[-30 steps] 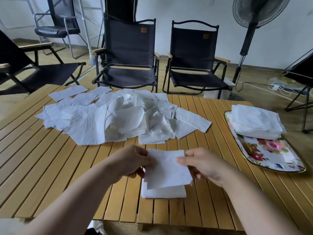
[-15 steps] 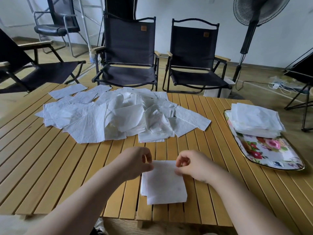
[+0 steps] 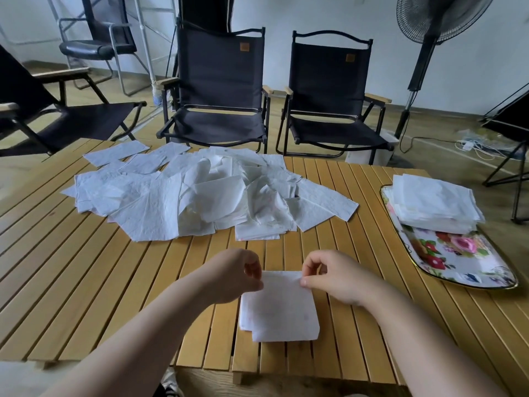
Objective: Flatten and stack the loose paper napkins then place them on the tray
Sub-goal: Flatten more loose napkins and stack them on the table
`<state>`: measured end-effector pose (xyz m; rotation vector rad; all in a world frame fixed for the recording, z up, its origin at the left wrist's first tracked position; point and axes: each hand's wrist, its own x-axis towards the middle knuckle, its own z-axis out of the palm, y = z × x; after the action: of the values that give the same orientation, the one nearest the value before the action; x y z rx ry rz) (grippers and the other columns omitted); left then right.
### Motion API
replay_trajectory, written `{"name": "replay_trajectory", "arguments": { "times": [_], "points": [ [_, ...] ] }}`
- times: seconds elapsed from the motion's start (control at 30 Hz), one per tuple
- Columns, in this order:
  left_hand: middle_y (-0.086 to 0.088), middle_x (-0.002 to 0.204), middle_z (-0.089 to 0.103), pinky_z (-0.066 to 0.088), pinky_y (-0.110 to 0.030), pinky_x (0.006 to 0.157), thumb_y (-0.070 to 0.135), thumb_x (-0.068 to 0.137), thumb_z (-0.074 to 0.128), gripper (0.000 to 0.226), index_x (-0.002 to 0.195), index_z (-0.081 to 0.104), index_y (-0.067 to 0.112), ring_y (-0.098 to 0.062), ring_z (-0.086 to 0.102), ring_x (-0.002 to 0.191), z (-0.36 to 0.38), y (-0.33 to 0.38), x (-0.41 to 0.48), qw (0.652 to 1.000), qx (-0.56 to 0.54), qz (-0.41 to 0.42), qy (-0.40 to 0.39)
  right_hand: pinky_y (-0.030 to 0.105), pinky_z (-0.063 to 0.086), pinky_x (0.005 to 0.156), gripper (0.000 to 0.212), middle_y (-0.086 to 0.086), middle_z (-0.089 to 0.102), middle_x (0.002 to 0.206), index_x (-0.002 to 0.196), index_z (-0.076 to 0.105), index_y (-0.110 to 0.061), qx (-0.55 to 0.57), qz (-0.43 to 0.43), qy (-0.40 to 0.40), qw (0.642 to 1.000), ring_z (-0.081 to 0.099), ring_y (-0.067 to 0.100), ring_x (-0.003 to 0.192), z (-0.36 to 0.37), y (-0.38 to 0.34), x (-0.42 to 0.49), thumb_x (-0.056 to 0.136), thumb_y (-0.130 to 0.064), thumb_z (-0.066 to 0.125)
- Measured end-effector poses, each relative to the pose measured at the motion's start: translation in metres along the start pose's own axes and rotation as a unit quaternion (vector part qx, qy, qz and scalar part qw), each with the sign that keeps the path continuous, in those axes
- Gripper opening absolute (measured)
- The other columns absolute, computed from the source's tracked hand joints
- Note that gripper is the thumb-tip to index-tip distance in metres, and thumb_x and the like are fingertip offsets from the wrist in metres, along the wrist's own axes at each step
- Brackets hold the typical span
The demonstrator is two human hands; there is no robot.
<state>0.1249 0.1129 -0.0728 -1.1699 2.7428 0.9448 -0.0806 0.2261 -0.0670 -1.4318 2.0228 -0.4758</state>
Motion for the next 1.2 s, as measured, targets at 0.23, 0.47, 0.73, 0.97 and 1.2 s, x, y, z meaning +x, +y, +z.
{"name": "replay_trajectory", "arguments": {
  "times": [0.23,0.47,0.73,0.97,1.2],
  "points": [
    [0.004,0.101,0.066,0.056,-0.032,0.082,0.03,0.092,0.067,0.013,0.103,0.066,0.021,-0.014,0.061,0.091,0.003,0.001,0.004,0.999,0.005,-0.003,0.048,0.025,0.047,0.064,0.011,-0.007,0.064,0.084,0.084,0.064,-0.026,0.011,0.028,0.032,0.999,0.058,0.011,0.074,0.011,0.006,0.007,0.087,-0.026,0.074],
    [0.006,0.106,0.059,0.048,-0.025,0.076,0.035,0.095,0.062,0.015,0.106,0.063,0.026,-0.012,0.057,0.093,-0.008,0.005,0.01,0.993,0.019,-0.003,0.118,0.02,0.042,0.065,0.024,-0.009,0.062,0.101,0.112,0.061,-0.028,0.028,0.064,0.161,0.985,0.058,0.008,0.087,0.004,0.006,0.022,0.091,-0.031,0.071],
    [0.009,0.108,0.061,0.043,-0.019,0.066,0.036,0.096,0.058,0.018,0.108,0.066,0.026,-0.006,0.056,0.084,-0.01,-0.007,0.018,0.991,-0.006,-0.013,0.134,0.039,0.042,0.11,0.057,-0.001,0.045,0.152,0.153,0.036,-0.025,-0.01,0.067,0.198,0.978,0.038,0.022,0.141,0.022,-0.001,0.068,0.1,-0.023,0.056],
    [0.011,0.106,0.066,0.043,-0.021,0.061,0.036,0.095,0.058,0.017,0.106,0.067,0.028,-0.005,0.057,0.076,-0.017,-0.019,0.019,0.991,-0.023,-0.026,0.132,0.036,0.05,0.085,0.013,-0.007,0.064,0.108,0.107,0.062,-0.026,-0.1,0.111,0.268,0.952,0.059,0.016,0.098,0.021,0.011,0.069,0.097,-0.035,0.061],
    [0.011,0.107,0.067,0.052,-0.026,0.074,0.037,0.097,0.058,0.019,0.111,0.067,0.027,-0.006,0.061,0.086,-0.016,-0.011,0.014,0.991,-0.065,-0.018,0.112,0.023,0.045,0.059,0.012,-0.004,0.065,0.086,0.083,0.058,-0.023,0.018,0.024,0.227,0.973,0.055,0.008,0.068,0.006,0.005,0.04,0.095,-0.024,0.062]
  ]
}}
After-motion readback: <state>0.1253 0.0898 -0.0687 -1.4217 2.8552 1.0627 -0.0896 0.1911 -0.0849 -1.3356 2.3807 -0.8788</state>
